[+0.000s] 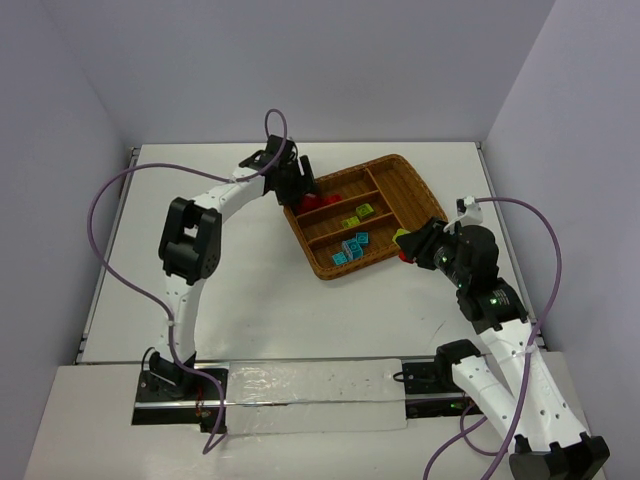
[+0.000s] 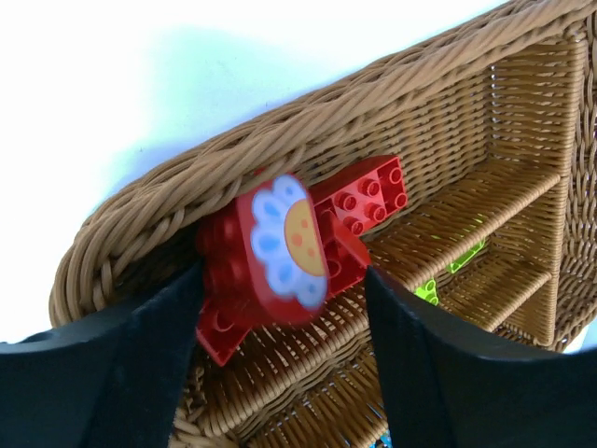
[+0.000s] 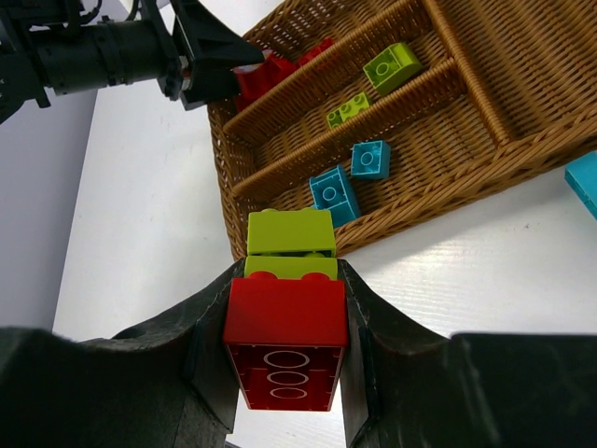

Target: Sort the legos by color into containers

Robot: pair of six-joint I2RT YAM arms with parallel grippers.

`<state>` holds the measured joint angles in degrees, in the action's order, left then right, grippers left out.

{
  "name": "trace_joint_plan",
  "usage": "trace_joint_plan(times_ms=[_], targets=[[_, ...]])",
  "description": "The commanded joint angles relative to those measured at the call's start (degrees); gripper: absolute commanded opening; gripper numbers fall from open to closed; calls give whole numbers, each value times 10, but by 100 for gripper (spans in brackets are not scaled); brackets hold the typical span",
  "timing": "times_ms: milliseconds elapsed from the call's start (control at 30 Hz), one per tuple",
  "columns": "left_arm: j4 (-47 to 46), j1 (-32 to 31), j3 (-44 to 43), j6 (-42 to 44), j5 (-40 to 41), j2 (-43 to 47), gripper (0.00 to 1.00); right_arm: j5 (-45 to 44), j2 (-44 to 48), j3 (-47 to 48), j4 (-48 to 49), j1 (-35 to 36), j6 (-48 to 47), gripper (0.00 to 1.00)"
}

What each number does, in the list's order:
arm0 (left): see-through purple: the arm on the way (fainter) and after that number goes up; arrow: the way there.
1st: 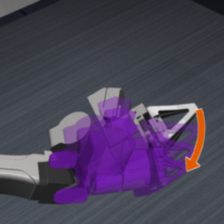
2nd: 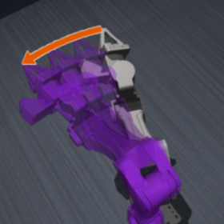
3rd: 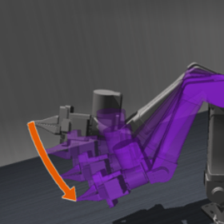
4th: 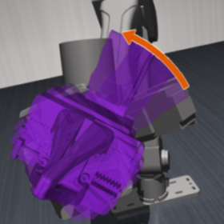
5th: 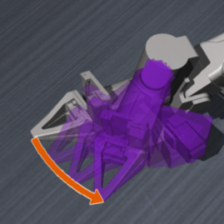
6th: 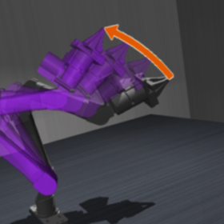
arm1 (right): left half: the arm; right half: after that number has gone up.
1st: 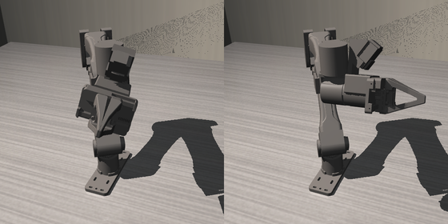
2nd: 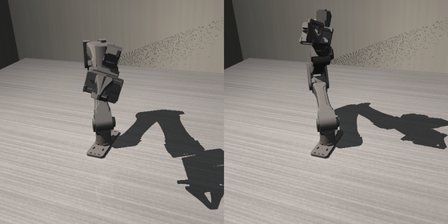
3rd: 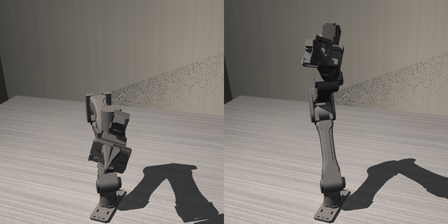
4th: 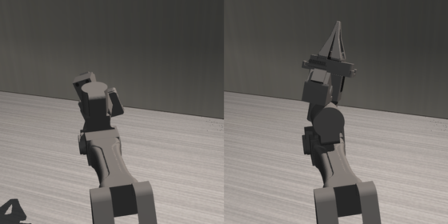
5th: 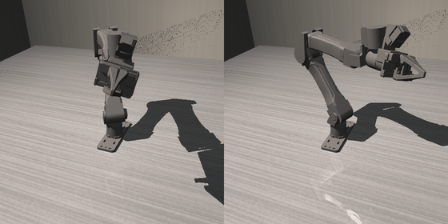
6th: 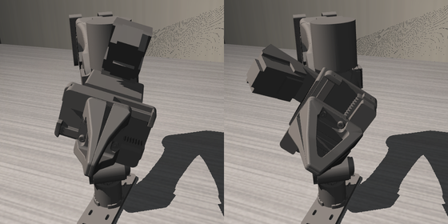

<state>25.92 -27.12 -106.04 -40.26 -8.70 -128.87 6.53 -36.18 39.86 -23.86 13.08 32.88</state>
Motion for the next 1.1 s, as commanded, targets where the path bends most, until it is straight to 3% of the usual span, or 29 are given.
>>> trace_joint_plan(times_ms=[0, 500, 667, 767, 833, 933, 1000, 1067], targets=[[-7, -12, -15, 17, 17, 62, 77, 0, 2, 4, 17, -2, -7, 0], [6, -72, 19, 63, 85, 216, 71, 6, -1, 7, 23, -2, -4, 0], [-146, -78, 143, 60, -158, 267, 69, 32, -10, 5, 33, -2, -5, 0], [-260, -79, 207, 23, -350, 280, 69, 94, -20, 1, 54, -2, -10, 0], [-354, -80, 255, -14, -405, 290, 69, 134, -24, -6, 72, -2, -14, 0], [-426, -82, 291, -40, -476, 306, 69, 193, -23, -14, 114, -3, -10, 0], [-453, -82, 316, -44, -521, 321, 69, 243, -23, -18, 134, -3, -6, 0], [-426, -80, 319, 14, -556, 338, 69, 280, -30, -18, 156, -4, -1, 0]])
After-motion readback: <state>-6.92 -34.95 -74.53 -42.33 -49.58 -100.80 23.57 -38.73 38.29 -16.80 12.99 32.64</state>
